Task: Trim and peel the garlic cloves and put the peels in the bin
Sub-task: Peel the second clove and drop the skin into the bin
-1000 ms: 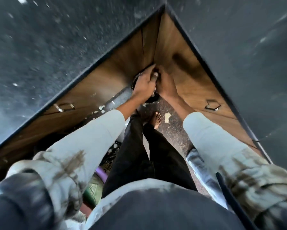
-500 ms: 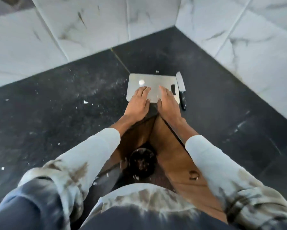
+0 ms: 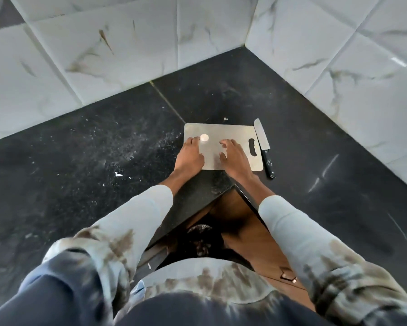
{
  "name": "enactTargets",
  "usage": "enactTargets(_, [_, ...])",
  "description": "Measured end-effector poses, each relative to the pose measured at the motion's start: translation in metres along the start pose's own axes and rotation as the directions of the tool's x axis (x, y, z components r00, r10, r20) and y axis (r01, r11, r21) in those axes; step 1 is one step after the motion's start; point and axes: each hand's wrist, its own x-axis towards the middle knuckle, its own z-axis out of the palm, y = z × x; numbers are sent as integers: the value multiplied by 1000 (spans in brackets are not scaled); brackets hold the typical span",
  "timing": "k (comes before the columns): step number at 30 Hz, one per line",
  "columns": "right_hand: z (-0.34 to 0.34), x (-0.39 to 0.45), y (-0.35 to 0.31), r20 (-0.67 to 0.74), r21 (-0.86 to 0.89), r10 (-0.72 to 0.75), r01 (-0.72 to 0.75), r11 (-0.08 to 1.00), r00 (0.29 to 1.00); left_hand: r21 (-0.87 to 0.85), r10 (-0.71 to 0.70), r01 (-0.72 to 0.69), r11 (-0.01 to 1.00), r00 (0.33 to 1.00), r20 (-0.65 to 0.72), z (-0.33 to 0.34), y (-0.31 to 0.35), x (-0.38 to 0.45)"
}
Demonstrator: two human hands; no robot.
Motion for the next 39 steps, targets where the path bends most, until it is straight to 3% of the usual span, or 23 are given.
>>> enactTargets(8, [18, 51, -19, 67, 17, -12, 10, 1000, 998, 163, 90, -120, 979, 979, 183, 5, -33, 46])
enactTargets(17, [39, 98, -13, 148, -37, -73, 79, 996, 986, 287, 52, -99, 953, 985, 166, -4, -41, 70])
enactTargets(24, [38, 106, 3, 110, 16, -158, 158, 987, 981, 245, 15, -34, 969, 997, 79, -2, -36, 75])
enactTargets(36, [19, 84, 57, 67, 29, -122, 121, 992, 990, 360, -14, 4, 933, 1000, 26, 3, -16, 72])
enactTargets(39, [15, 80, 53, 93, 192, -49, 30, 981, 994, 300, 23, -24, 954, 1000, 7, 9, -10, 68])
